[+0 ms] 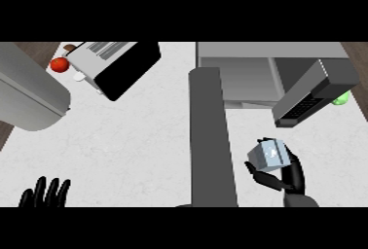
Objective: Pick up the milk, place it into the microwave and close the microwave
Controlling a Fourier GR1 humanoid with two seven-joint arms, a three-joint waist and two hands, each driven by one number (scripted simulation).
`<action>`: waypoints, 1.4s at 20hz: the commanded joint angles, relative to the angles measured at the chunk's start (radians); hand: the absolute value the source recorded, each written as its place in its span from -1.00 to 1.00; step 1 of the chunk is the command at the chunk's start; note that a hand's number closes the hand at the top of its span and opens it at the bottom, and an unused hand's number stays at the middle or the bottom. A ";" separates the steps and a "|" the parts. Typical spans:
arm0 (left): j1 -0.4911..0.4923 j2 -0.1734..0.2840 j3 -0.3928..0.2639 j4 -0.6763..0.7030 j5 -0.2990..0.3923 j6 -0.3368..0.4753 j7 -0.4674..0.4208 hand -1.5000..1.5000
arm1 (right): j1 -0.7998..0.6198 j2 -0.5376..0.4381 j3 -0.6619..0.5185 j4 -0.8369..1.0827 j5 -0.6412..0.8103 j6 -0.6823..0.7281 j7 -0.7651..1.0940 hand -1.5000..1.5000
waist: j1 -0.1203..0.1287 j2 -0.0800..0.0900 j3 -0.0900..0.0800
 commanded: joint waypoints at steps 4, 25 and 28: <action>-0.006 -0.003 -0.003 0.063 -0.022 -0.007 -0.037 -1.00 | -0.098 0.008 -0.055 0.097 -0.003 -0.134 -0.054 1.00 | 0.001 0.001 0.001; -0.011 0.003 0.012 0.029 0.032 -0.029 -0.003 -1.00 | -0.232 0.013 -0.151 0.277 -0.095 -0.083 -0.250 1.00 | 0.000 0.001 0.001; 0.052 0.043 0.044 -0.019 0.088 -0.074 0.008 -1.00 | -0.155 0.015 -0.101 0.125 -0.084 -0.069 -0.167 1.00 | -0.009 -0.003 0.000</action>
